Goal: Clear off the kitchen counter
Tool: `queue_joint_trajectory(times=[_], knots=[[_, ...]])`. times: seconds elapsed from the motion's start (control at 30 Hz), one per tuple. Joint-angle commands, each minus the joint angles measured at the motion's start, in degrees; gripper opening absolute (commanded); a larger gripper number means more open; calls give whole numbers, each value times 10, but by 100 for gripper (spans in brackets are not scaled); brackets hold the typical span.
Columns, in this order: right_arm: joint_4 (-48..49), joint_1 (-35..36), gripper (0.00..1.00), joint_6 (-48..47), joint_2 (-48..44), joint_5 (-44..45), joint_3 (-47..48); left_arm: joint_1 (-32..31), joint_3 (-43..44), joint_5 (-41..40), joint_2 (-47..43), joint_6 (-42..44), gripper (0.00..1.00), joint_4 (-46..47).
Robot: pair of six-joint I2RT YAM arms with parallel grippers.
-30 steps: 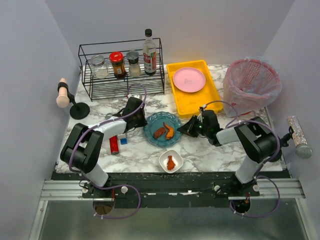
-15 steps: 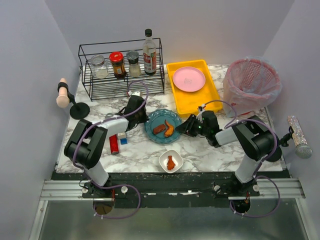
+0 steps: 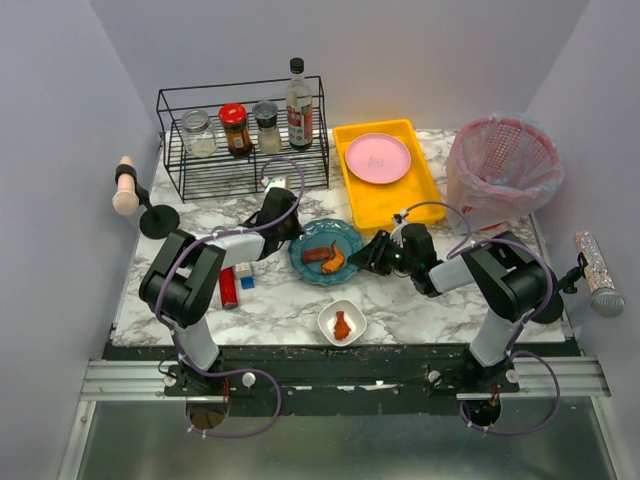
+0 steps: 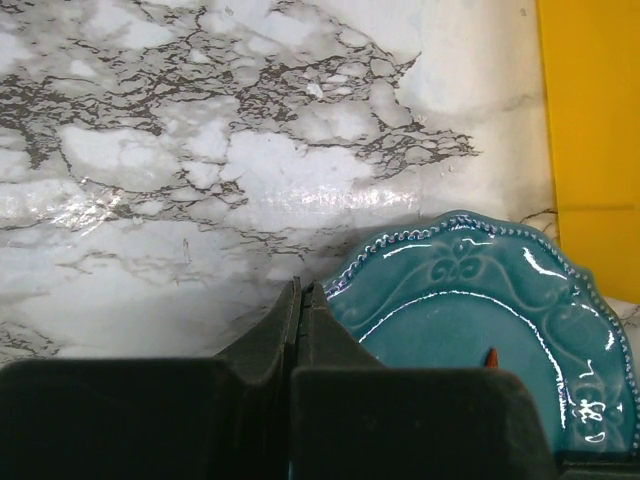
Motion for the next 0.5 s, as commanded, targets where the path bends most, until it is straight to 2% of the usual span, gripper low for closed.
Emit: queue_joint_trajectory(times=[0.0, 0.47], knots=[[-67, 3, 45, -14, 29, 34, -25, -17, -46, 4, 69, 5, 0, -158], [22, 3, 46, 37, 97, -11, -1, -27, -48, 12, 77, 4, 0, -150]])
